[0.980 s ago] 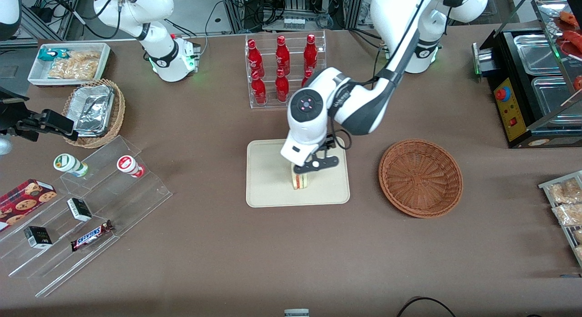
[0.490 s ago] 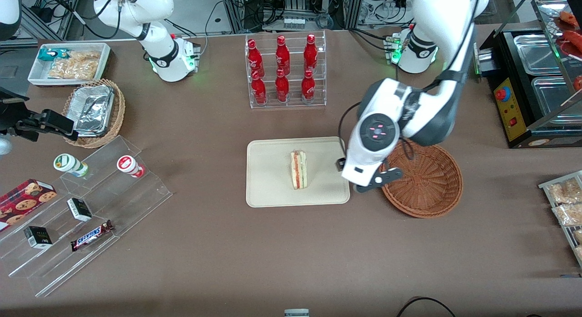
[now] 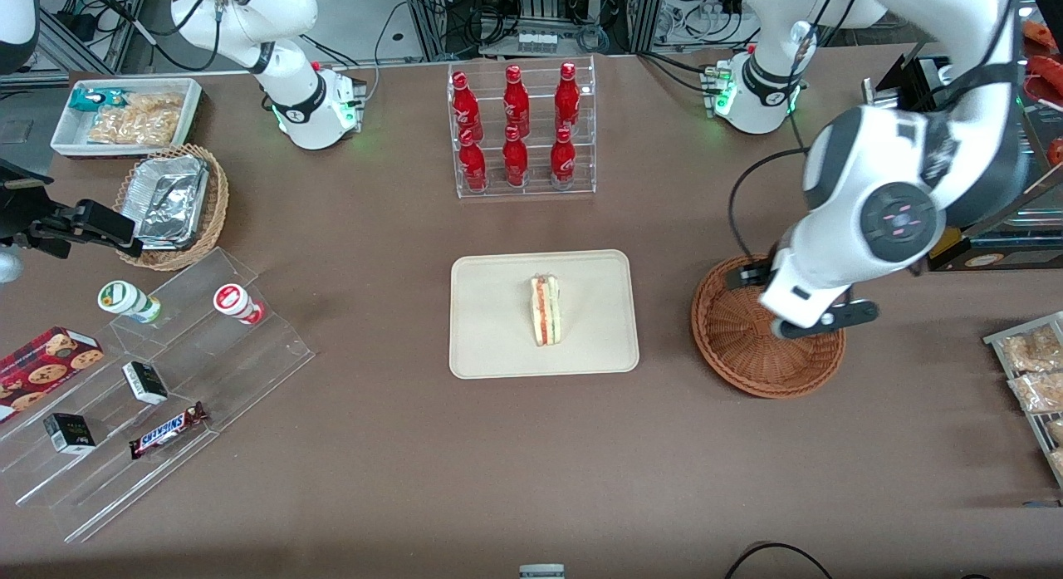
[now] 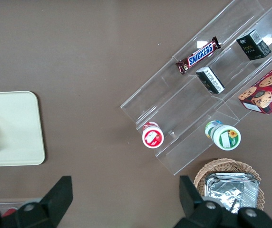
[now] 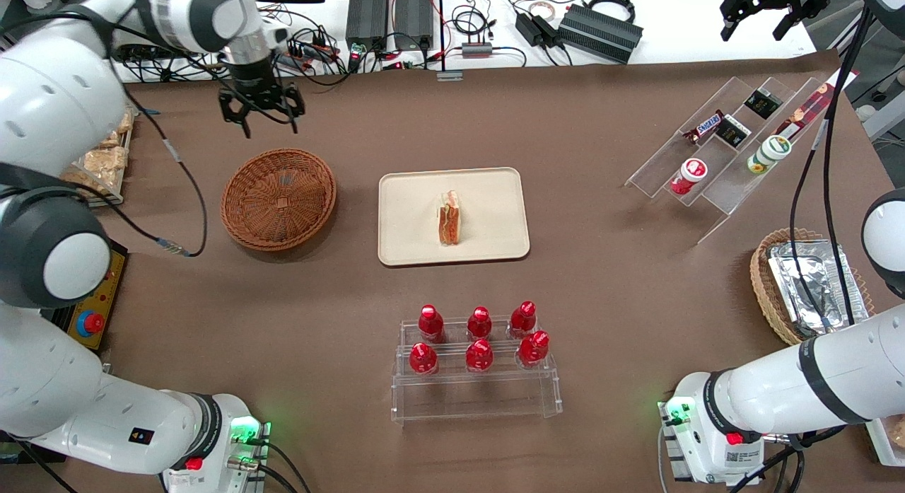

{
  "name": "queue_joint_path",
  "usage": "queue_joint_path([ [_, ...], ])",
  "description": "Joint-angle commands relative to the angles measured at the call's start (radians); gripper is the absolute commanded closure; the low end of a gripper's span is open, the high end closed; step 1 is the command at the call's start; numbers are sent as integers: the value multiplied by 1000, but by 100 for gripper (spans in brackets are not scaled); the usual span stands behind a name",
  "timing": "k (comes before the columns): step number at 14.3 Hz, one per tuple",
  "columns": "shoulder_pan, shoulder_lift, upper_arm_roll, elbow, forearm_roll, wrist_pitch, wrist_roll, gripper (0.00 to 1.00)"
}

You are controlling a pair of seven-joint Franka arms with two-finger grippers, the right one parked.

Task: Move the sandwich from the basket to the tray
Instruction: 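Open the left gripper to release the sandwich and raise away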

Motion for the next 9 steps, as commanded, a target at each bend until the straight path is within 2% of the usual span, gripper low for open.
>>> queue_joint_path([
  [1,100,-88,-42,-28,-2,-53,158,0],
  [4,282,-142,-184,-19,-2,-56,306,0],
  [6,350,-183,-215,-13,-2,-70,356,0],
  [9,409,-231,-208,-5,3,-96,433,0],
])
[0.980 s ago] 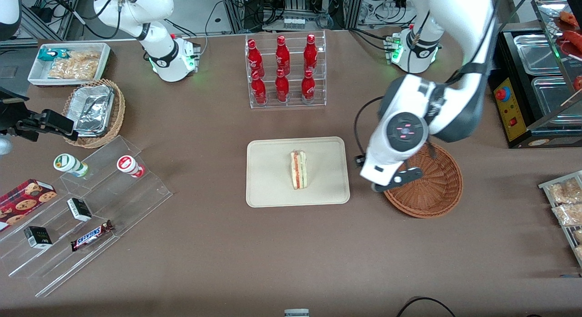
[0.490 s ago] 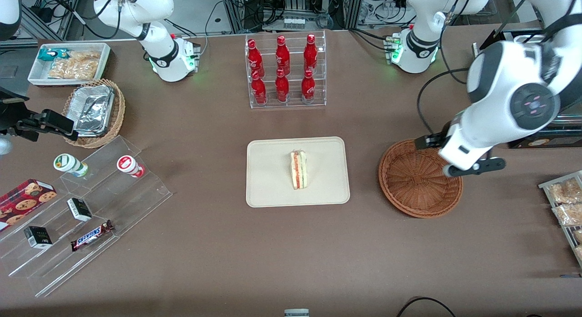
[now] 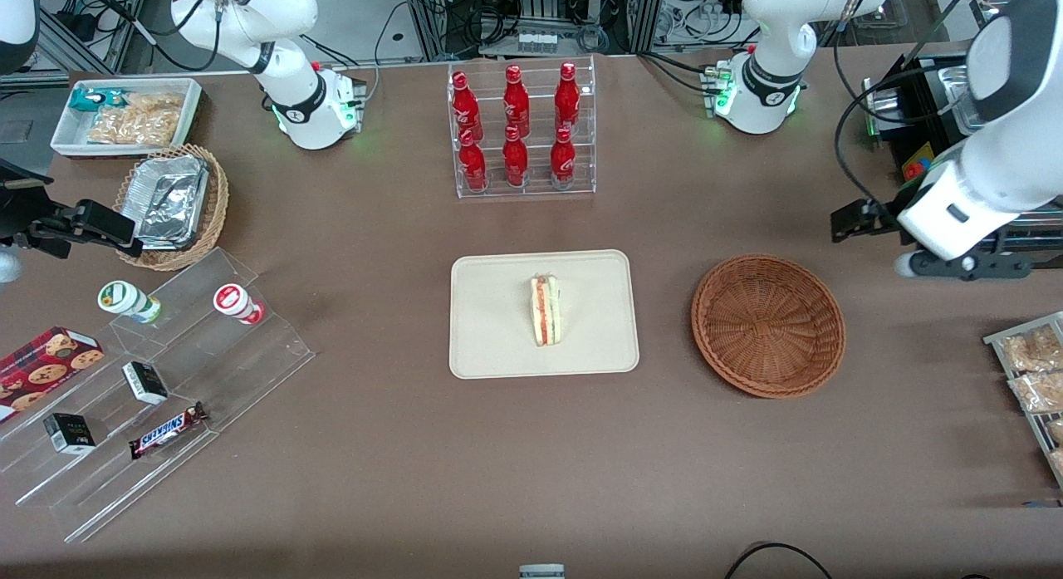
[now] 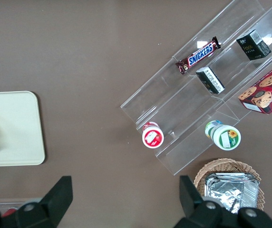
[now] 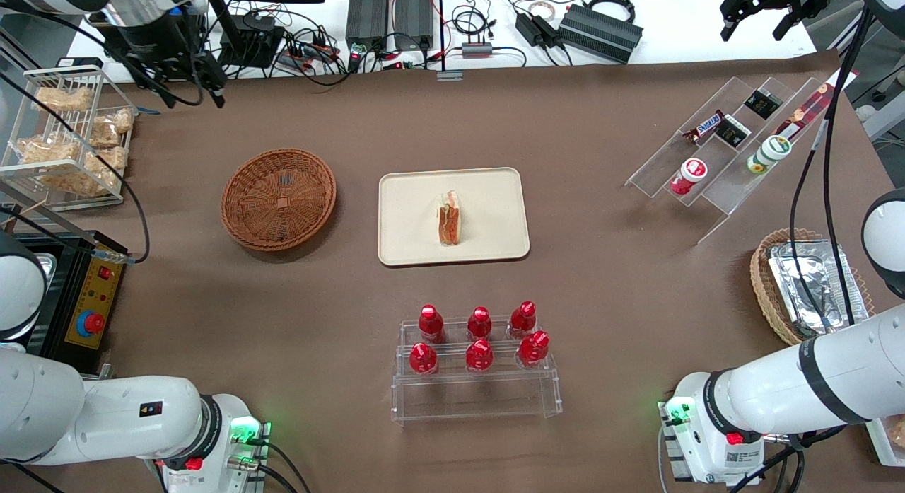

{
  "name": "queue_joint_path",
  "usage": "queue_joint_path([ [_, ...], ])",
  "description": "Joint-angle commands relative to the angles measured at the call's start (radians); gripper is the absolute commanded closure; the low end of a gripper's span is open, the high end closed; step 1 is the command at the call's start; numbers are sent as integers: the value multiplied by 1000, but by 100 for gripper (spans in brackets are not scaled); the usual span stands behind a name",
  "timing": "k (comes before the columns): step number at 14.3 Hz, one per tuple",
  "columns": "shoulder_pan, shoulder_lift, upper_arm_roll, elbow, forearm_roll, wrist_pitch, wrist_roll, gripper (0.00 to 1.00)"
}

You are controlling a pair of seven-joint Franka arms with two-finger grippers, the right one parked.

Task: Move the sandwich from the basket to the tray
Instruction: 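Open the left gripper to release the sandwich and raise away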

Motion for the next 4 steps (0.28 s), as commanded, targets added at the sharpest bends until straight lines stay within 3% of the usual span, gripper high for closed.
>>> queue_joint_path([
  [1,51,-43,-8,7,3,-7,50,0],
  [4,54,-39,10,20,1,35,49,0],
])
